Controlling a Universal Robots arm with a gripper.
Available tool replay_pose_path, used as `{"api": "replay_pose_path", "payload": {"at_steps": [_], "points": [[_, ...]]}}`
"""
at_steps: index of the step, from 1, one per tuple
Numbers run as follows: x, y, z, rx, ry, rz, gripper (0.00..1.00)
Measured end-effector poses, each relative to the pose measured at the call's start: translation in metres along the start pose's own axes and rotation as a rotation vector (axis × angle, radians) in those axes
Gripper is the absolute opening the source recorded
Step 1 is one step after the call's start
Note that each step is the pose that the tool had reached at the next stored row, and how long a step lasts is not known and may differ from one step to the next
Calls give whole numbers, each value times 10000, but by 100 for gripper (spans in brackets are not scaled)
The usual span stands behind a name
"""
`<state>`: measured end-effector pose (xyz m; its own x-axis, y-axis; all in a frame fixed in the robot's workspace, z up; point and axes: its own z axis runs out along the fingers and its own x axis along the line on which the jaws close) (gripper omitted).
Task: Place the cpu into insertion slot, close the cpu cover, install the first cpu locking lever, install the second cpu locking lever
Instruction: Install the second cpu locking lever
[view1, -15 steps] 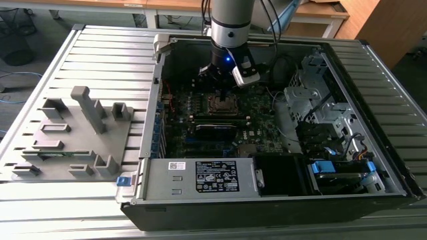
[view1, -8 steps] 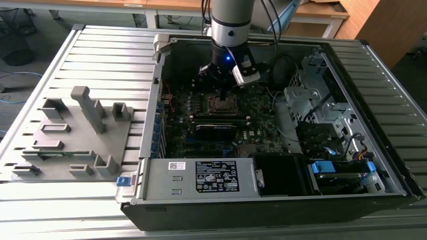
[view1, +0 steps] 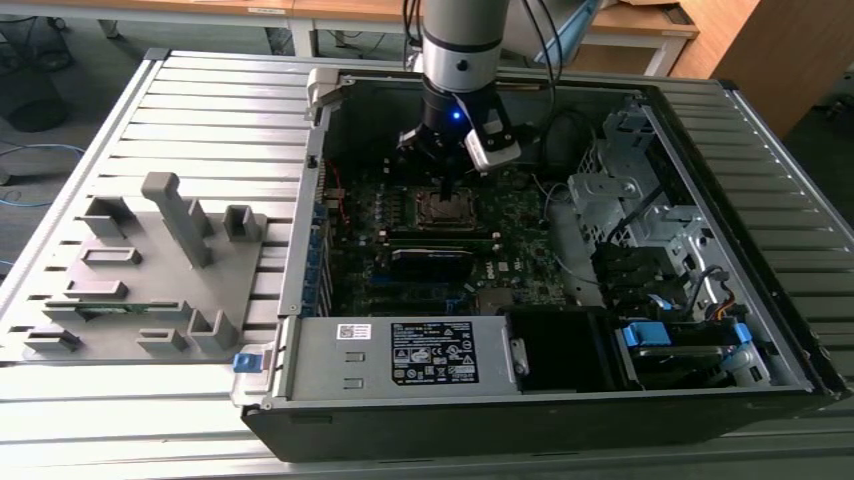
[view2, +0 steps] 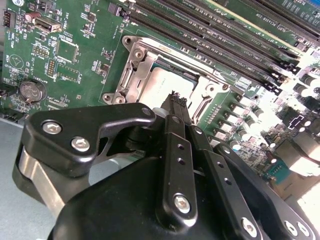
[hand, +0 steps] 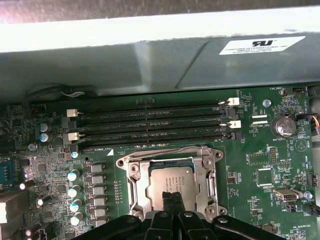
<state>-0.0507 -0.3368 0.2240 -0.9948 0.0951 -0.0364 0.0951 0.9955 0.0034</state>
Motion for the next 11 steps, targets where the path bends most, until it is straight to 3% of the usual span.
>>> {"api": "replay_pose_path", "payload": {"at_steps": [11], "points": [[-2,0,-67,-3,-2,0,11]]}}
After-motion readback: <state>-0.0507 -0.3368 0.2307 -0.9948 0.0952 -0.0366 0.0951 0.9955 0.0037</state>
